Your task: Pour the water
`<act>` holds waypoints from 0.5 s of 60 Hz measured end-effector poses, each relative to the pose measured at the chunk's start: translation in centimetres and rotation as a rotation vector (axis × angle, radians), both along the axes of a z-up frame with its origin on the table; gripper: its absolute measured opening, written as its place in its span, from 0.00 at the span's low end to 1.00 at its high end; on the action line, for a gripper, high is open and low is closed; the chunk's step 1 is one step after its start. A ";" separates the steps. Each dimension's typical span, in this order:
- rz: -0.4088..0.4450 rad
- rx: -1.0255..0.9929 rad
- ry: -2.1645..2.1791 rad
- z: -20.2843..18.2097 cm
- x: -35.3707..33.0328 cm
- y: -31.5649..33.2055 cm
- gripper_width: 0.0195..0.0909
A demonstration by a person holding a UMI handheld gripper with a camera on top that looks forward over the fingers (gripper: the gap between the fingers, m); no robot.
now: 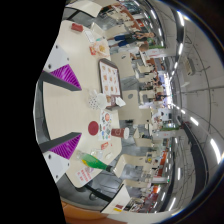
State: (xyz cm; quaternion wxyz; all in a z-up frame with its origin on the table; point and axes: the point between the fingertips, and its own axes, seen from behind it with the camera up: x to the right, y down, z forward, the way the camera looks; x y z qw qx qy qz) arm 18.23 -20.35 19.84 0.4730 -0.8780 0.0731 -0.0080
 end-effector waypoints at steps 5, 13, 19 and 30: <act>-0.024 -0.001 -0.026 -0.1 0.1 -0.4 0.92; -0.054 -0.013 -0.011 0.4 -0.2 -1.9 0.92; -0.059 -0.014 -0.014 0.1 0.6 -2.5 0.92; -0.097 0.027 -0.018 -3.7 7.4 -2.7 0.92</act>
